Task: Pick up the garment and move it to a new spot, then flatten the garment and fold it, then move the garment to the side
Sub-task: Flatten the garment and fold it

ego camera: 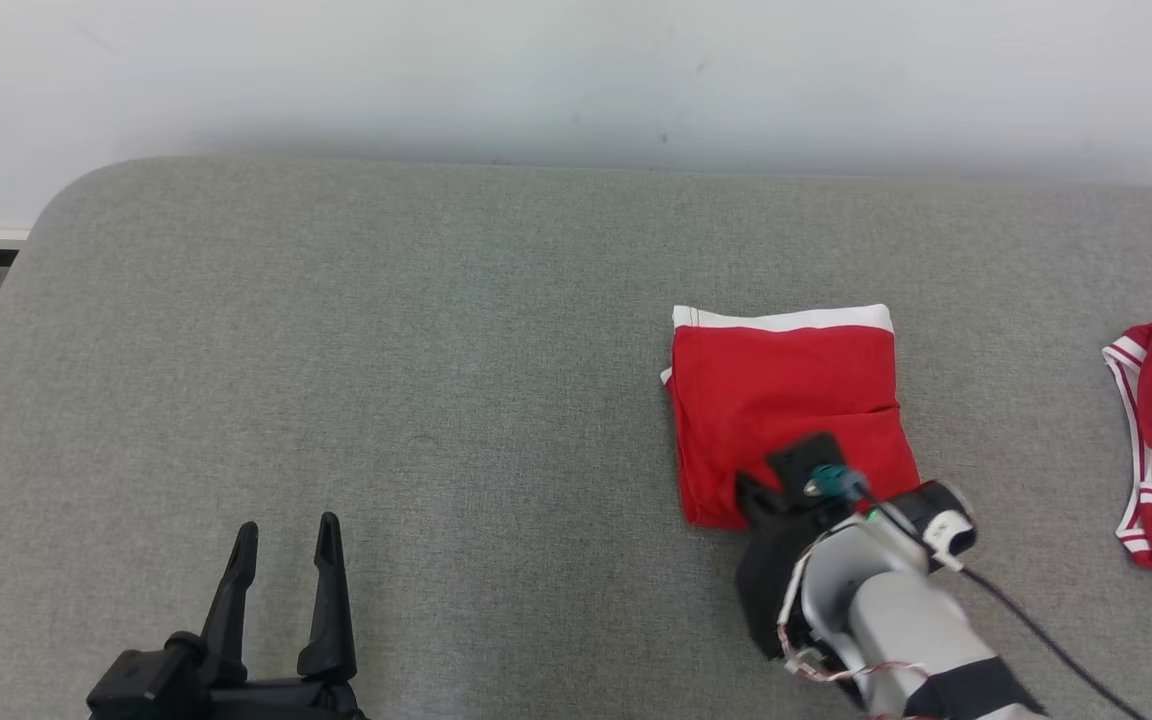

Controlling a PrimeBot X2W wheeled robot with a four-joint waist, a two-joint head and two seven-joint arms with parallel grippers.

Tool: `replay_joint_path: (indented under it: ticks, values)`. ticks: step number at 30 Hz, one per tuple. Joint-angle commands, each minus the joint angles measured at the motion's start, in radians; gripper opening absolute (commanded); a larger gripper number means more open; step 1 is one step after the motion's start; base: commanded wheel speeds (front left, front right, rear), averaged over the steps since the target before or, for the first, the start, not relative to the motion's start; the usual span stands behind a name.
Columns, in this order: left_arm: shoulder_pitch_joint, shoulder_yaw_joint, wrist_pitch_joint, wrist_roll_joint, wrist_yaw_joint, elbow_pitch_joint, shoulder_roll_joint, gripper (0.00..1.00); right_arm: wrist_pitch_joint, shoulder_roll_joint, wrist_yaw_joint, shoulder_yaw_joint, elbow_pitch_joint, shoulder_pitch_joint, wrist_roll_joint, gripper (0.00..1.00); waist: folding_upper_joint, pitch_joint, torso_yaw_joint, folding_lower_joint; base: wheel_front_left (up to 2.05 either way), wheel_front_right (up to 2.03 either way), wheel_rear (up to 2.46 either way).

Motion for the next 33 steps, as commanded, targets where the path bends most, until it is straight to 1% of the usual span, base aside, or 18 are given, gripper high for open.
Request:
replay_joint_path:
  ticks: [1, 5, 8, 10, 13, 16, 17, 18, 19, 20, 24, 28, 33]
  values:
    - [-0.008, -0.002, -0.001, -0.001, 0.003, 0.002, 0.000, 1.00, -0.008, 0.022, -0.003, 0.033, 0.023, 0.002, 0.005, 0.00, 0.0000, -0.002, 0.005, 0.0000, 0.00, 0.00, 0.00]
    - [-0.002, -0.003, -0.001, -0.001, 0.005, 0.002, 0.000, 1.00, -0.025, 0.042, -0.003, 0.135, 0.043, -0.008, 0.075, 0.00, 0.0000, -0.008, 0.010, 0.0000, 0.00, 0.00, 0.00]
    - [0.011, 0.007, -0.001, 0.004, 0.008, 0.004, 0.000, 1.00, -0.042, 0.046, -0.003, 0.204, 0.018, -0.017, 0.138, 0.00, 0.0000, -0.020, 0.003, 0.0000, 0.00, 0.00, 0.00]
    - [0.017, 0.019, -0.001, 0.009, 0.006, 0.008, 0.000, 1.00, -0.065, 0.047, -0.003, 0.224, -0.006, -0.019, 0.171, 0.00, 0.0000, -0.030, -0.009, 0.0000, 0.00, 0.00, 0.00]
    - [0.026, 0.019, -0.001, 0.016, 0.009, 0.013, 0.000, 1.00, -0.096, 0.046, -0.003, 0.216, -0.036, -0.010, 0.198, 0.00, 0.0000, -0.044, -0.024, 0.0000, 0.00, 0.00, 0.00]
    - [0.029, 0.027, -0.001, 0.030, 0.008, 0.022, 0.001, 1.00, -0.156, 0.046, -0.003, 0.157, -0.087, 0.020, 0.227, 0.00, 0.0000, -0.063, -0.051, 0.0000, 0.00, 0.00, 0.00]
    - [0.029, 0.031, -0.001, 0.037, 0.007, 0.026, 0.000, 1.00, -0.178, 0.042, -0.003, 0.131, -0.107, 0.031, 0.228, 0.09, 0.0000, -0.069, -0.060, 0.0000, 0.00, 0.00, 0.00]
    - [0.028, 0.036, -0.001, 0.043, 0.004, 0.030, 0.000, 1.00, -0.200, 0.036, -0.003, 0.106, -0.126, 0.043, 0.224, 0.27, 0.0000, -0.076, -0.072, 0.0000, 0.00, 0.00, 0.00]
    - [0.026, 0.038, -0.001, 0.049, 0.001, 0.034, 0.000, 1.00, -0.217, 0.028, -0.003, 0.077, -0.147, 0.056, 0.220, 0.52, 0.0000, -0.081, -0.081, 0.0000, 0.00, 0.00, 0.00]
    - [0.025, 0.041, -0.001, 0.058, 0.002, 0.035, 0.000, 1.00, -0.229, 0.022, -0.003, 0.049, -0.166, 0.071, 0.215, 1.00, 0.0000, -0.088, -0.092, 0.0000, 0.00, 0.00, 0.00]
    - [0.016, 0.059, -0.001, 0.073, -0.002, 0.044, 0.000, 1.00, -0.265, 0.010, -0.003, -0.065, -0.255, 0.138, 0.191, 1.00, 0.0000, -0.106, -0.135, 0.0000, 0.00, 0.00, 0.00]
    - [-0.003, 0.069, -0.001, 0.088, -0.011, 0.058, 0.000, 1.00, -0.285, -0.013, -0.003, -0.153, -0.325, 0.201, 0.163, 1.00, 0.0000, -0.114, -0.164, 0.0000, 0.00, 0.00, 0.00]
    - [-0.021, 0.083, -0.001, 0.106, -0.019, 0.079, 0.001, 1.00, -0.308, -0.042, -0.003, -0.232, -0.351, 0.256, 0.161, 1.00, 0.0000, -0.122, -0.179, 0.0000, 0.00, 0.00, 0.00]
